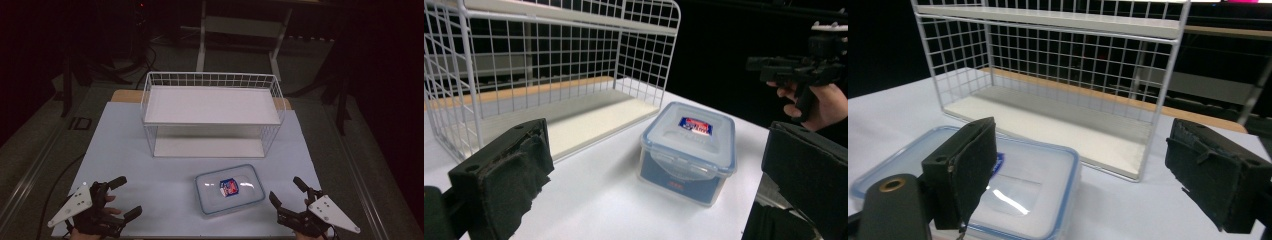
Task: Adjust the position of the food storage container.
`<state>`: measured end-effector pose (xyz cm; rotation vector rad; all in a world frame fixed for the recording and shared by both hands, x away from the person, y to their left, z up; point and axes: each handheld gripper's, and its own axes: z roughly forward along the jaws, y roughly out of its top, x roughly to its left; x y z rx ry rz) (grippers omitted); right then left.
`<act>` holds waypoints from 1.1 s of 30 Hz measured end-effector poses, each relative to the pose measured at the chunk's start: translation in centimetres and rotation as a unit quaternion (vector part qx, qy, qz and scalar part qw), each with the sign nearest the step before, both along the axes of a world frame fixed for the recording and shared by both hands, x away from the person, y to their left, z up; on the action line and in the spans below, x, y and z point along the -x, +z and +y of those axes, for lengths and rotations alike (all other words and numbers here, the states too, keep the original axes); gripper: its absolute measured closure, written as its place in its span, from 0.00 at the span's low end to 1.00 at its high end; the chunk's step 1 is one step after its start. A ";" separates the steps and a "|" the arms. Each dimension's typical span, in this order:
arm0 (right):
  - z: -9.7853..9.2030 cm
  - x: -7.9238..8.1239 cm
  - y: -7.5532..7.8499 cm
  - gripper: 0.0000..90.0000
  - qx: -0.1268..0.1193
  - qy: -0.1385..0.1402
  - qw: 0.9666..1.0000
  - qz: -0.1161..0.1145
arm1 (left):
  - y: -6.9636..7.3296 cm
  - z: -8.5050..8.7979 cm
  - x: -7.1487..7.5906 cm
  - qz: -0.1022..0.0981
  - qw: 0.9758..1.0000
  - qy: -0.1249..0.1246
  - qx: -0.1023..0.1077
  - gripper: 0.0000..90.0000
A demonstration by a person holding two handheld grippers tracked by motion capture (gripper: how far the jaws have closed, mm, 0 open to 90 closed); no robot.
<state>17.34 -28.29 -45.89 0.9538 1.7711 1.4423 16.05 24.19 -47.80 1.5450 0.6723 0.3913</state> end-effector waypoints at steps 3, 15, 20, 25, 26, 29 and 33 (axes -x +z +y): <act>0.3 0.3 0.2 0.14 -0.010 0.008 1.000 0.000 | 0.1 0.0 0.0 -0.001 1.000 -0.004 0.002 0.00; 1.9 1.6 1.3 0.15 -0.012 0.043 0.999 -0.007 | 0.4 -0.7 -0.1 -0.002 1.000 -0.013 0.004 0.00; 3.3 1.8 0.7 0.26 0.008 0.076 0.997 0.028 | 0.2 -0.8 -0.2 0.000 1.000 -0.016 -0.002 0.00; 4.6 1.8 -0.3 0.48 0.034 0.112 0.991 0.070 | 0.2 -0.7 0.0 -0.002 1.000 -0.018 -0.004 0.00; 4.9 1.8 -0.5 0.52 0.035 0.116 0.990 0.078 | 0.2 -0.7 0.0 -0.003 1.000 -0.017 -0.003 0.00; 5.5 1.6 -1.3 0.65 0.046 0.131 0.985 0.105 | 0.2 -0.7 0.0 -0.002 1.000 -0.017 -0.003 0.00; 6.0 1.3 -2.1 0.89 0.052 0.145 0.979 0.135 | 0.2 -0.8 0.0 -0.002 1.000 -0.018 -0.007 0.00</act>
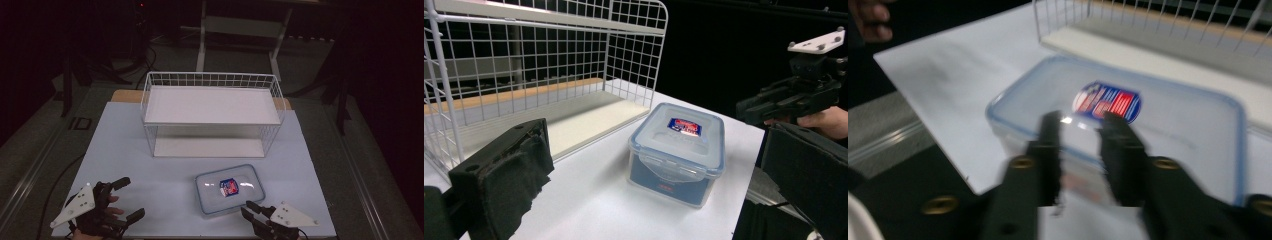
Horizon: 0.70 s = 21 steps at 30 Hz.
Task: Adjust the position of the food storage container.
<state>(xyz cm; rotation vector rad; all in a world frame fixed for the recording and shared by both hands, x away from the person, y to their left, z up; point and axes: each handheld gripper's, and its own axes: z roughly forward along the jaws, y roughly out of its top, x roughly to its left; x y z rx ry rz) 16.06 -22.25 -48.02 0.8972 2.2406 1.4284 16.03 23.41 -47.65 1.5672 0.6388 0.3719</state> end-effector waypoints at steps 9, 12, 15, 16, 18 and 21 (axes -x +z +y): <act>1.4 -0.2 -1.2 1.00 0.053 0.027 0.998 0.010 | -0.2 -0.1 0.0 0.002 1.000 -0.003 -0.005 0.00; 1.7 -0.3 -1.5 1.00 0.062 0.034 0.997 0.017 | -0.2 -0.2 -0.1 0.003 1.000 -0.005 -0.006 0.00; 2.2 -0.5 -1.9 1.00 0.075 0.040 0.996 0.019 | -0.2 -0.2 -0.1 0.002 1.000 -0.006 -0.006 0.00; 2.4 -0.7 -2.1 1.00 0.080 0.044 0.996 0.020 | -0.2 -0.2 -0.1 0.002 1.000 -0.006 -0.007 0.00; 2.7 -1.0 -2.3 1.00 0.088 0.044 0.995 0.022 | -0.2 -0.2 -0.1 0.003 1.000 -0.007 -0.007 0.00; 3.1 -1.3 -2.4 1.00 0.083 0.053 0.995 0.023 | -0.2 -0.2 -0.1 0.003 1.000 -0.006 -0.005 0.00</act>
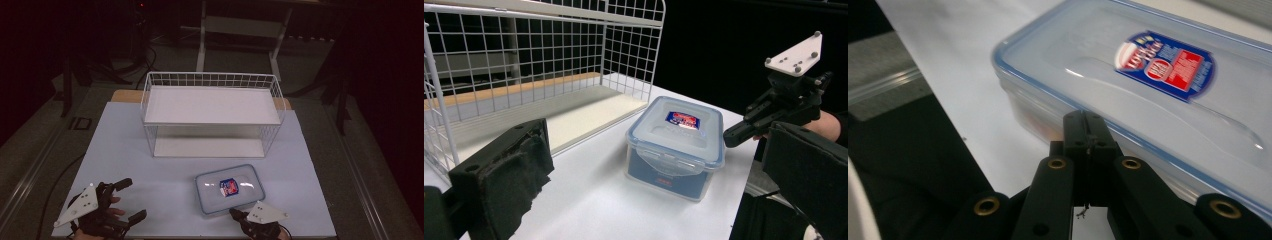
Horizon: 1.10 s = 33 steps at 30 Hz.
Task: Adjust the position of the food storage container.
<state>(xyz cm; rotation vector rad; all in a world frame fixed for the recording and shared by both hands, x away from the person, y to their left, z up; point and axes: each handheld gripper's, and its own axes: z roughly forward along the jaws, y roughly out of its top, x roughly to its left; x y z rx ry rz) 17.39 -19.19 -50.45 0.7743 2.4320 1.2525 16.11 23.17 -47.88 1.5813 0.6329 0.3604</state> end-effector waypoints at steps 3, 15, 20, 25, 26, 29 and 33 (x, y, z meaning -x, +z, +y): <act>0.3 -0.1 0.0 1.00 0.004 0.004 1.000 -0.006 | 0.0 0.0 -0.1 0.002 1.000 0.000 0.002 0.00; 2.3 -1.7 0.0 1.00 0.006 0.017 1.000 -0.013 | 0.0 -0.1 0.0 0.000 1.000 0.000 -0.001 0.00; 3.1 -2.3 -0.1 1.00 0.006 0.024 1.000 -0.014 | 0.0 -0.1 0.0 0.001 1.000 -0.002 0.000 0.00; 2.8 -2.3 1.1 1.00 -0.013 0.016 0.999 -0.027 | -0.1 -0.2 0.0 0.000 1.000 -0.006 -0.005 0.00; 2.3 -2.3 1.6 1.00 -0.016 0.008 0.999 -0.039 | -0.1 -0.2 0.0 0.001 1.000 -0.005 -0.005 0.00; 0.0 -2.8 2.7 1.00 -0.028 -0.038 0.997 -0.054 | -0.1 -0.2 0.0 0.003 1.000 -0.006 -0.004 0.00; -3.2 -3.8 2.7 1.00 -0.019 -0.101 0.993 -0.060 | -0.1 -0.2 0.0 0.003 1.000 -0.007 -0.003 0.00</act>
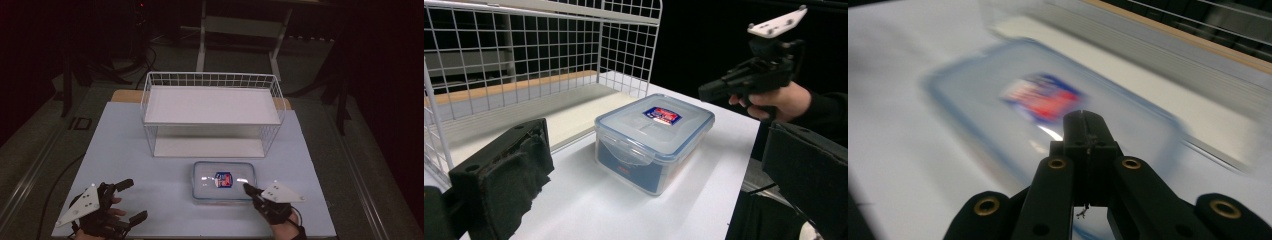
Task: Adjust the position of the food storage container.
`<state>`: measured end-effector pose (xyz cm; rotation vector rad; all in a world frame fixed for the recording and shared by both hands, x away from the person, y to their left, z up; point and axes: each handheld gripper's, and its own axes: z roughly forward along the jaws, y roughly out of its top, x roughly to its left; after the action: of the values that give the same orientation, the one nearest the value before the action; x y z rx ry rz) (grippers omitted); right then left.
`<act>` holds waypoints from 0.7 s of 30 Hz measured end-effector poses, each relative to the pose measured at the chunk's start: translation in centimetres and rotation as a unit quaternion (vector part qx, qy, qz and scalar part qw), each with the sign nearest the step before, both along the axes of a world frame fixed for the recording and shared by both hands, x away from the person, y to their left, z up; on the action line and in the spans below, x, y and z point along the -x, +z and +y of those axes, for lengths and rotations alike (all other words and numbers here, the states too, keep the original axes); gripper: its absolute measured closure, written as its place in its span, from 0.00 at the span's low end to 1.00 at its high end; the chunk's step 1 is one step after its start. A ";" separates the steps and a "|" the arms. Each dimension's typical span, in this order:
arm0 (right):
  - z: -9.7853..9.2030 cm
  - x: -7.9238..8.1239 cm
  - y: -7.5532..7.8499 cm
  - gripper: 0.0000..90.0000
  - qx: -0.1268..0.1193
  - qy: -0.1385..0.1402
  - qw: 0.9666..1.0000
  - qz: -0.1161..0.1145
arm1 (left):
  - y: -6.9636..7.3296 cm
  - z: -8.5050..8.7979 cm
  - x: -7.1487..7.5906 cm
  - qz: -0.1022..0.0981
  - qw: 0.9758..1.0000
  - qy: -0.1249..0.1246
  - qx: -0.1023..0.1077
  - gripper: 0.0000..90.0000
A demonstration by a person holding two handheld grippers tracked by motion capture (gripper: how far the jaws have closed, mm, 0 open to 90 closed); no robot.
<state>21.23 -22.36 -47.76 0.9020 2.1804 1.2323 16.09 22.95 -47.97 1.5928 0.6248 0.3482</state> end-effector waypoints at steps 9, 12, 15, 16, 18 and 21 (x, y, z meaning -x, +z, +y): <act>-2.9 -2.5 -2.0 1.00 0.009 -0.063 0.997 0.034 | -0.1 -0.1 -0.1 0.003 1.000 -0.003 -0.004 0.00; -2.8 -3.0 -2.4 1.00 0.007 -0.066 0.997 0.046 | -0.1 -0.2 -0.1 0.005 1.000 -0.006 -0.004 0.00; -2.5 -3.2 -2.6 1.00 0.005 -0.068 0.996 0.049 | -0.1 -0.2 -0.1 0.005 1.000 -0.007 -0.003 0.00; -2.5 -3.3 -2.6 1.00 0.004 -0.068 0.996 0.050 | -0.1 -0.3 -0.1 0.005 1.000 -0.007 -0.003 0.00; -2.4 -3.4 -2.5 1.00 0.001 -0.069 0.996 0.050 | -0.2 -0.3 -0.1 0.008 1.000 -0.008 -0.004 0.00; -2.2 -3.6 -2.6 1.00 -0.006 -0.067 0.996 0.052 | -0.2 -0.4 -0.1 0.008 1.000 -0.011 -0.007 0.00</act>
<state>24.82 -24.58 -50.36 1.1206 2.1540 1.1580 16.23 22.58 -48.18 1.6156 0.6180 0.3254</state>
